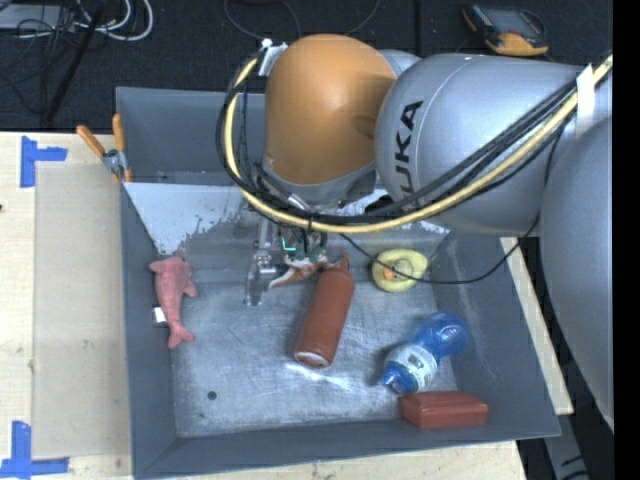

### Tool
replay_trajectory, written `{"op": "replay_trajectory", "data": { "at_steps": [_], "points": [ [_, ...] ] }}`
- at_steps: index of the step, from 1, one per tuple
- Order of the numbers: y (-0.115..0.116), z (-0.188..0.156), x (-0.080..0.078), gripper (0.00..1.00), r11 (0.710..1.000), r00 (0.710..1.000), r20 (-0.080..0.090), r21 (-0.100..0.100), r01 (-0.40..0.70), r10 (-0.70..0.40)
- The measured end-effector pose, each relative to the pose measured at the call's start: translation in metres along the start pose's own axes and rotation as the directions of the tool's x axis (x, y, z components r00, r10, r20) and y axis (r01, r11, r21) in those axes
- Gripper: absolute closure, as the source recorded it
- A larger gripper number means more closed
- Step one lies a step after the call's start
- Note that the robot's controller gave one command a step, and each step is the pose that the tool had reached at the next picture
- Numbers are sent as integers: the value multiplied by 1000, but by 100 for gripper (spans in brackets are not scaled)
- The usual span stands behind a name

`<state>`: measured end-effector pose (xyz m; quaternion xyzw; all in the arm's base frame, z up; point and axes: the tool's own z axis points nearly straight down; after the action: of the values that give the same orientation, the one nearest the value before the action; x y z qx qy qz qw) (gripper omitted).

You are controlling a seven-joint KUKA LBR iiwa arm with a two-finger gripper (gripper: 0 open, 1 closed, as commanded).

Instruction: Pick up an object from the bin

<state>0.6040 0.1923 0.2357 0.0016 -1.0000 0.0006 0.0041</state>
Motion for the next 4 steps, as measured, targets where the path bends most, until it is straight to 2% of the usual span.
{"op": "replay_trajectory", "data": {
  "at_steps": [1, 2, 3, 4],
  "points": [
    [-1, -5, -1, 0, 1000, 1000, 8, -1, -4, 4],
    [-25, 51, 3, 0, 991, 991, 10, 0, 131, -131],
    [-63, 74, -8, 0, 886, 886, 8, 2, 464, -464],
    [-95, 86, -8, 0, 787, 787, 7, 4, 617, -617]
  ]
}}
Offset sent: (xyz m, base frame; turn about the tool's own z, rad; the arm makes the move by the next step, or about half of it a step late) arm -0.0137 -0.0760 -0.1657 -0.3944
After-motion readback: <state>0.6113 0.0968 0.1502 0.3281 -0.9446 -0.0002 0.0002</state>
